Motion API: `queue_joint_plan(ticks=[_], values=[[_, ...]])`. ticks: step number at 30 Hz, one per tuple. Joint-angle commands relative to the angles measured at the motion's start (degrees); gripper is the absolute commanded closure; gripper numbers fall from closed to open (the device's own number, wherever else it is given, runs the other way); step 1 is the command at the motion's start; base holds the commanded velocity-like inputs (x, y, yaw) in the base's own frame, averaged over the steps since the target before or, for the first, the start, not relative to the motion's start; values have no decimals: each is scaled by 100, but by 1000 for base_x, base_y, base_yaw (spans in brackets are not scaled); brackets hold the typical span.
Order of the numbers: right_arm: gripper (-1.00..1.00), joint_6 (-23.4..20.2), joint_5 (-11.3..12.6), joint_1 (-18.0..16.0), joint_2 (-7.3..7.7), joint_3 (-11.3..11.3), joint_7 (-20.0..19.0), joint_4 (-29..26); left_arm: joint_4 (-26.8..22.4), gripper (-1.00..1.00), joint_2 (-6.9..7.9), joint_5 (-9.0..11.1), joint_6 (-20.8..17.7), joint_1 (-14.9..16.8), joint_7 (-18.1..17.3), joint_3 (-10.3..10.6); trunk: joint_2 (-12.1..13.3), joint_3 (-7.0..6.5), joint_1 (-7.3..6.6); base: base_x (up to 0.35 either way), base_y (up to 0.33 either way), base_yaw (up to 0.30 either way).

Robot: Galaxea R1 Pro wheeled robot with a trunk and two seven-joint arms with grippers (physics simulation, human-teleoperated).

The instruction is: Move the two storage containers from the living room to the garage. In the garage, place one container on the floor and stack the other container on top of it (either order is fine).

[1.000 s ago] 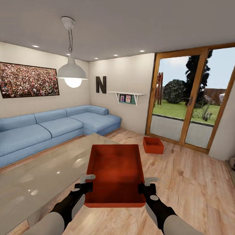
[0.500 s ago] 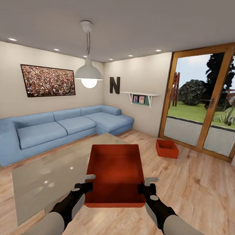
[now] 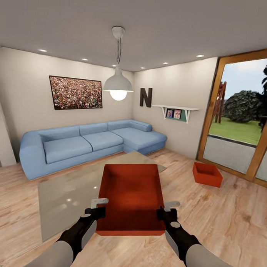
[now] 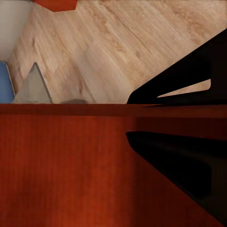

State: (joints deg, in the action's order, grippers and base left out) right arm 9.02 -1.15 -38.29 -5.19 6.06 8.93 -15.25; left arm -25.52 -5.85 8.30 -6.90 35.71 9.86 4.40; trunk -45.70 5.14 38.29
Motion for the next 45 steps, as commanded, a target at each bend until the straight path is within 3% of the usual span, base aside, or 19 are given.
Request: queue_joint_plan(ticks=[1,45], values=[[100,-6,159,-12,0,-87,12,14,-20,100,47,-65,321,-3,245,96,-8,10,2,0,0,269],[100,-11,136,-12,0,-87,12,14,-23,100,49,-59,330,-3,245,93,-8,10,2,0,0,269]])
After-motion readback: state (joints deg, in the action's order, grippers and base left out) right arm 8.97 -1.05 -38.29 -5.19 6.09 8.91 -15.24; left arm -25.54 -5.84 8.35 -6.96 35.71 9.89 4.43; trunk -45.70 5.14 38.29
